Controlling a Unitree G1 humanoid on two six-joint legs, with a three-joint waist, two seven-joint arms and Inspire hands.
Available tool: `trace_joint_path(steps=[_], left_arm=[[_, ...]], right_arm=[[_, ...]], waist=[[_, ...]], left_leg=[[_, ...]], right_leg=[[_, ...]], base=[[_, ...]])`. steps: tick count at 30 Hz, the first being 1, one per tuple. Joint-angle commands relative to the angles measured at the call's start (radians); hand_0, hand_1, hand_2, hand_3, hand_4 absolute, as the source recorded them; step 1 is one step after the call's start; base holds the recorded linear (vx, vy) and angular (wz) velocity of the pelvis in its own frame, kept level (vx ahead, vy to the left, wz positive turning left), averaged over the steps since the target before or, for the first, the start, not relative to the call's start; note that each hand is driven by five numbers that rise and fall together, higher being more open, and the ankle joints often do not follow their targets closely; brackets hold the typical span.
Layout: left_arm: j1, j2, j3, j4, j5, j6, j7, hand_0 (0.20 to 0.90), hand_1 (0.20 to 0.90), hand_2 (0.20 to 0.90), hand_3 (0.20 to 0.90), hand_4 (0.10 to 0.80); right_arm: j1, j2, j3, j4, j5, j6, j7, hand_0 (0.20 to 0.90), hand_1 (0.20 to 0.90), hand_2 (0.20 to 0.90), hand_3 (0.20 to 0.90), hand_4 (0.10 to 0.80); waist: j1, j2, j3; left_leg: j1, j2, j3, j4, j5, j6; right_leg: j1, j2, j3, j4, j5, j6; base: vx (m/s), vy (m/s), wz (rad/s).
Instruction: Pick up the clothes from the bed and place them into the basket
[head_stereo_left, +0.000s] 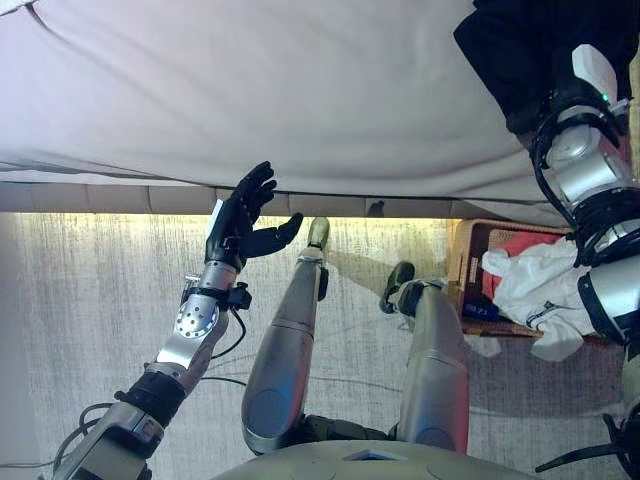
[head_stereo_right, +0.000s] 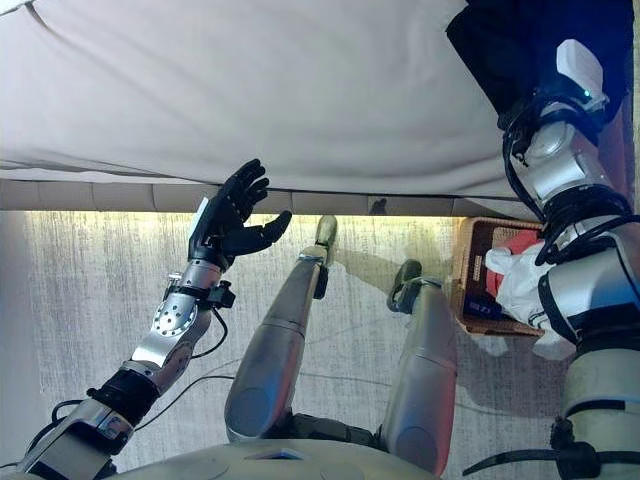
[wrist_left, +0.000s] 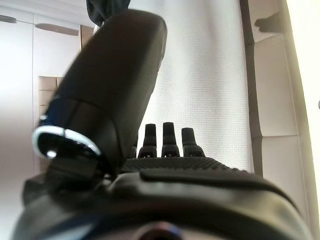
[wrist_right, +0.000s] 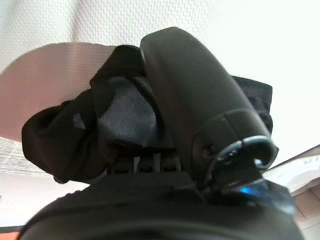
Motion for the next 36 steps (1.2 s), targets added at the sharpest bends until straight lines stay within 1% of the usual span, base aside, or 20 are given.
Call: trace_joint_path(steps=[1,7,9,13,14,16,19,22,24,26,28,30,32,34,36], left_arm=[[0.006,0.033,0.032,-0.167,0.014,-0.095,0.023,0.9,0.9,0.9,0.9,0.8],[0.026,0.042,0.045,-0.175,0.007,-0.102,0.03,0.9,0.9,0.9,0.9,0.8],[0.033,0.04,0.054,-0.174,0.004,-0.098,0.025,0.9,0.9,0.9,0.9,0.8],[0.039,0.031,0.063,-0.163,0.012,-0.088,0.012,0.9,0.9,0.9,0.9,0.8],[0.033,0.031,0.068,-0.158,0.013,-0.082,0.01,0.9,0.9,0.9,0.9,0.8],[0.029,0.031,0.076,-0.149,0.022,-0.058,0.011,0.9,0.9,0.9,0.9,0.8],[0.031,0.03,0.077,-0.125,0.03,-0.027,-0.006,0.9,0.9,0.9,0.9,0.8],[0.033,0.029,0.076,-0.102,0.033,-0.017,-0.009,0.9,0.9,0.9,0.9,0.8],[0.034,0.026,0.075,-0.1,0.04,-0.012,-0.005,0.9,0.9,0.9,0.9,0.8],[0.039,0.014,0.078,-0.087,0.055,0.015,0.002,0.9,0.9,0.9,0.9,0.8],[0.039,0.006,0.079,-0.075,0.064,0.026,0.006,0.9,0.9,0.9,0.9,0.8],[0.043,0.0,0.078,-0.056,0.067,0.038,0.008,0.9,0.9,0.9,0.9,0.8],[0.047,-0.004,0.078,-0.038,0.075,0.043,0.011,0.9,0.9,0.9,0.9,0.8],[0.052,-0.012,0.076,-0.017,0.079,0.049,0.016,0.9,0.9,0.9,0.9,0.8],[0.048,-0.015,0.073,0.001,0.074,0.044,0.019,0.9,0.9,0.9,0.9,0.8]], right_arm=[[-0.029,-0.048,0.06,0.062,0.051,-0.038,0.028,0.3,0.3,0.3,0.2,0.1],[-0.045,-0.076,0.055,0.062,0.038,-0.07,-0.004,0.3,0.3,0.3,0.2,0.1],[-0.036,-0.084,0.04,0.043,0.036,-0.073,-0.016,0.3,0.3,0.3,0.2,0.1],[-0.022,-0.106,0.018,0.038,0.042,-0.102,-0.009,0.3,0.3,0.3,0.2,0.1],[-0.023,-0.114,0.009,0.036,0.052,-0.11,-0.008,0.3,0.3,0.3,0.2,0.1],[-0.01,-0.129,-0.011,0.029,0.065,-0.121,0.003,0.3,0.3,0.3,0.2,0.1],[0.009,-0.145,-0.029,0.025,0.08,-0.141,0.012,0.3,0.3,0.3,0.2,0.1],[0.008,-0.163,-0.028,0.008,0.084,-0.152,0.03,0.3,0.3,0.3,0.2,0.1],[0.006,-0.17,-0.024,0.0,0.088,-0.159,0.031,0.3,0.3,0.3,0.2,0.1],[0.015,-0.191,-0.032,-0.013,0.097,-0.173,0.051,0.3,0.3,0.3,0.2,0.1],[0.021,-0.199,-0.036,-0.017,0.102,-0.181,0.057,0.3,0.3,0.3,0.2,0.1],[0.037,-0.222,-0.046,-0.031,0.111,-0.186,0.078,0.3,0.3,0.3,0.2,0.1],[0.056,-0.242,-0.059,-0.038,0.117,-0.197,0.092,0.3,0.3,0.3,0.2,0.1],[0.087,-0.266,-0.084,-0.046,0.119,-0.214,0.098,0.3,0.3,0.3,0.2,0.1],[0.103,-0.278,-0.1,-0.049,0.123,-0.226,0.097,0.3,0.3,0.3,0.2,0.1]], waist=[[0.013,0.034,-0.038],[0.007,0.026,-0.038],[0.005,0.018,-0.038],[0.002,-0.002,-0.038],[0.001,-0.007,-0.038],[0.0,-0.021,-0.039],[0.0,-0.044,-0.085],[-0.01,-0.064,-0.136],[-0.016,-0.072,-0.157],[-0.034,-0.093,-0.224],[-0.046,-0.101,-0.255],[-0.065,-0.111,-0.298],[-0.08,-0.117,-0.333],[-0.102,-0.119,-0.377],[-0.113,-0.121,-0.392]], left_leg=[[0.002,-0.059,0.052,0.172,-0.226,0.097],[0.058,-0.051,0.06,0.173,-0.225,0.088],[0.094,-0.049,0.061,0.164,-0.219,0.081],[0.209,-0.038,0.063,0.107,-0.2,0.07],[0.233,-0.036,0.064,0.073,-0.175,0.073],[0.307,-0.032,0.063,0.026,-0.178,0.073],[0.398,-0.019,0.059,-0.06,-0.171,0.066],[0.497,0.001,0.078,-0.164,-0.165,0.058],[0.536,0.007,0.086,-0.204,-0.159,0.054],[0.628,0.016,0.105,-0.297,-0.143,0.046],[0.663,0.019,0.114,-0.338,-0.135,0.045],[0.714,0.025,0.126,-0.388,-0.127,0.044],[0.751,0.034,0.14,-0.424,-0.122,0.043],[0.797,0.042,0.151,-0.472,-0.115,0.041],[0.815,0.045,0.157,-0.494,-0.112,0.04]], right_leg=[[0.042,0.08,-0.028,-0.055,0.029,-0.031],[0.111,0.079,-0.034,-0.071,0.021,-0.038],[0.153,0.077,-0.038,-0.085,0.02,-0.039],[0.277,0.07,-0.044,-0.148,0.02,-0.04],[0.299,0.065,-0.054,-0.178,0.045,-0.046],[0.371,0.057,-0.059,-0.223,0.053,-0.039],[0.461,0.054,-0.069,-0.317,0.075,-0.026],[0.553,0.061,-0.078,-0.431,0.101,-0.011],[0.588,0.064,-0.076,-0.476,0.113,-0.005],[0.675,0.076,-0.065,-0.585,0.142,0.013],[0.707,0.084,-0.057,-0.629,0.156,0.02],[0.752,0.092,-0.038,-0.689,0.177,0.032],[0.78,0.097,-0.021,-0.725,0.194,0.042],[0.811,0.103,0.009,-0.768,0.219,0.056],[0.822,0.105,0.026,-0.79,0.232,0.063]], base=[[-0.054,0.029,0.02],[-0.042,0.048,0.0],[-0.024,0.049,0.0],[0.004,0.061,-0.03],[-0.037,0.072,-0.07],[0.005,0.057,-0.06],[0.095,0.037,-0.03],[0.092,0.039,-0.09],[0.103,0.043,-0.16],[0.177,0.053,-0.23],[0.12,0.032,-0.21],[0.148,0.036,-0.19],[0.133,0.034,-0.13],[0.113,0.03,-0.21],[0.023,0.012,-0.1]])
